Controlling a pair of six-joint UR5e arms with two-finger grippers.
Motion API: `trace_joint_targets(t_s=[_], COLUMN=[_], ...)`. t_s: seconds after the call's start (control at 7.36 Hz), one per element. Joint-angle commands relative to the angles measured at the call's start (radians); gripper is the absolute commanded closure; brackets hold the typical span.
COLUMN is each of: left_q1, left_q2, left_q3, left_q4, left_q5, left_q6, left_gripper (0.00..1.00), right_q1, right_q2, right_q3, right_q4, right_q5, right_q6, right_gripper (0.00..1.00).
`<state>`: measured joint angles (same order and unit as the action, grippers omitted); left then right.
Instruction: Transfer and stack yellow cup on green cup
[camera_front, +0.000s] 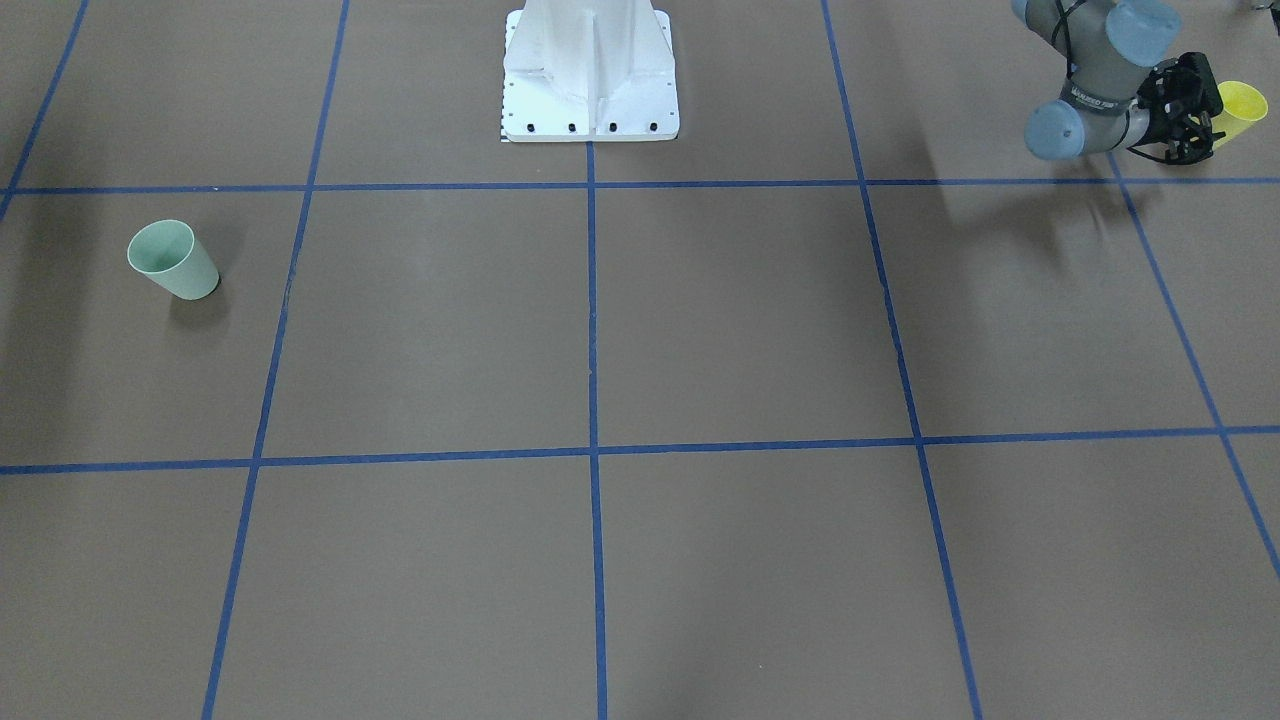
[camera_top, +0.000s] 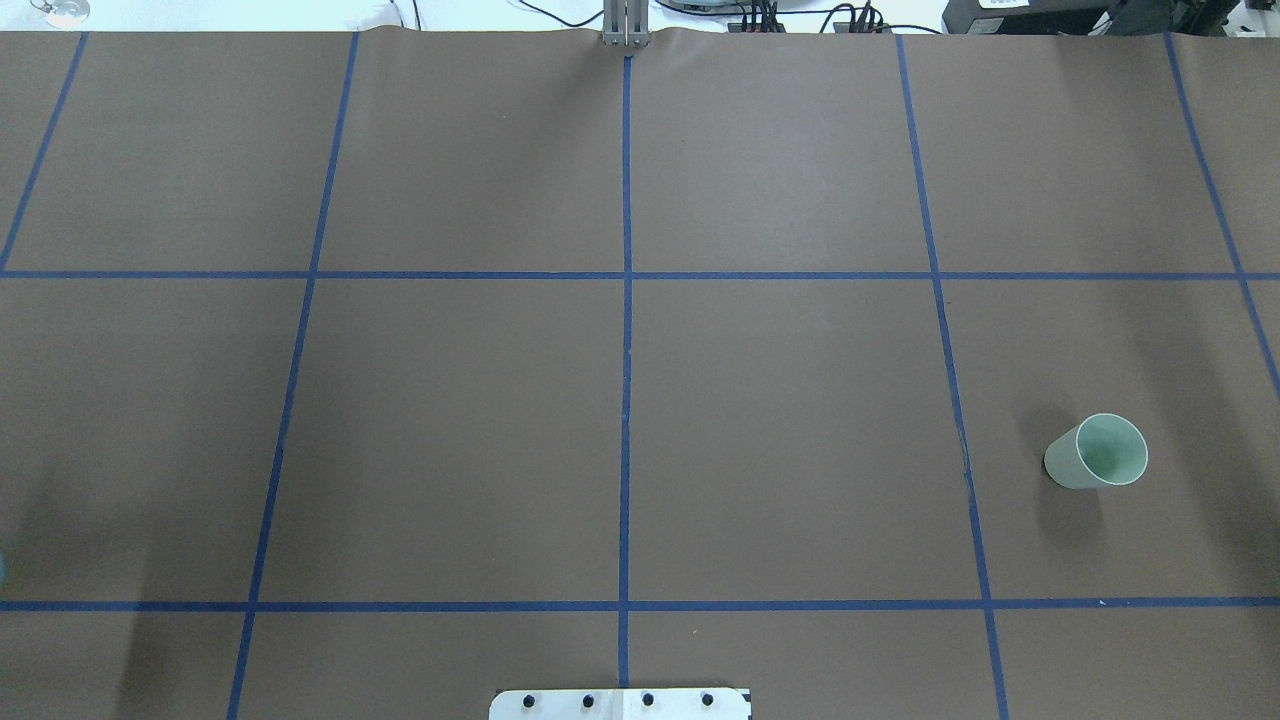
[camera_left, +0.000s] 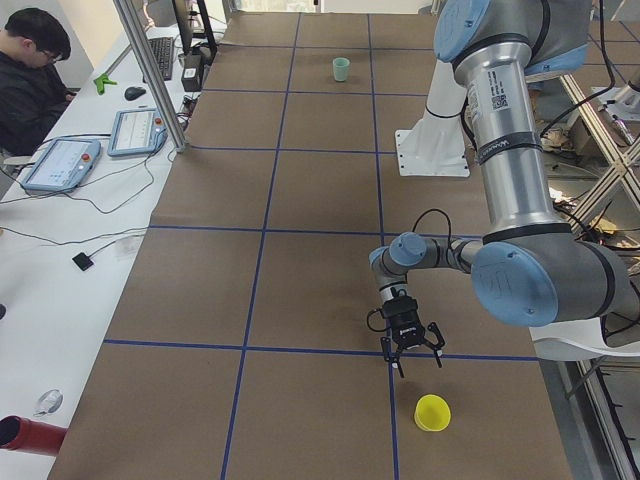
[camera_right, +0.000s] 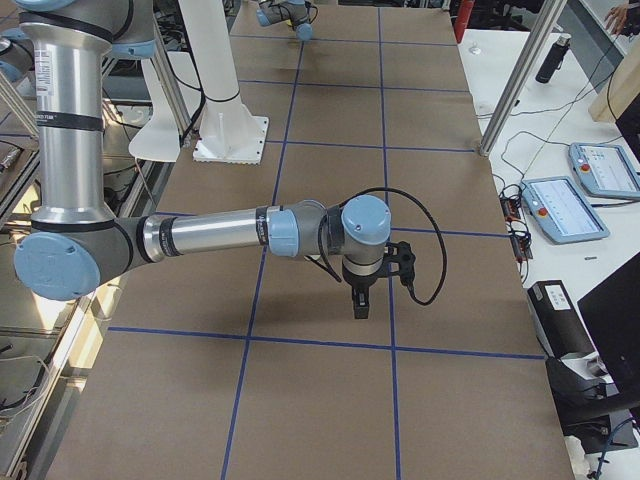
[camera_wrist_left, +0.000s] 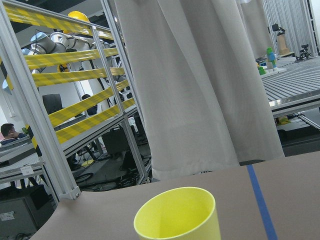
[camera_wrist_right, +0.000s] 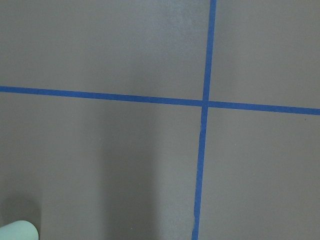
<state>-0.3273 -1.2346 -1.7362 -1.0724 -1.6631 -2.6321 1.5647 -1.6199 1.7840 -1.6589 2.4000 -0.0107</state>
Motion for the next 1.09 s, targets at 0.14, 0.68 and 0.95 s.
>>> trace_joint_targets(t_s=[0.14,0.68,0.95], left_q1=[0.002,0.002,0.004], left_q2=[-0.057,-0.057,-0.057], left_q3=[0.084,0.193,0.280], left_q4=[-0.009,-0.023,-0.102], left_q5=[-0.023,-0.021,-0.020], left_q6=[-0.078,-0.094,-0.121], left_gripper=[0.00,0.00,0.00], right_q1=[0.000,0.000,0.000], right_q2=[0.002,0.000,0.000], right_q3=[0.000,0.000,-0.006], right_q4=[0.002,0.002,0.004], right_q5=[0.001,0.001,-0.002], right_q6=[0.000,0.000,-0.002], right_gripper=[0.00,0.00,0.00])
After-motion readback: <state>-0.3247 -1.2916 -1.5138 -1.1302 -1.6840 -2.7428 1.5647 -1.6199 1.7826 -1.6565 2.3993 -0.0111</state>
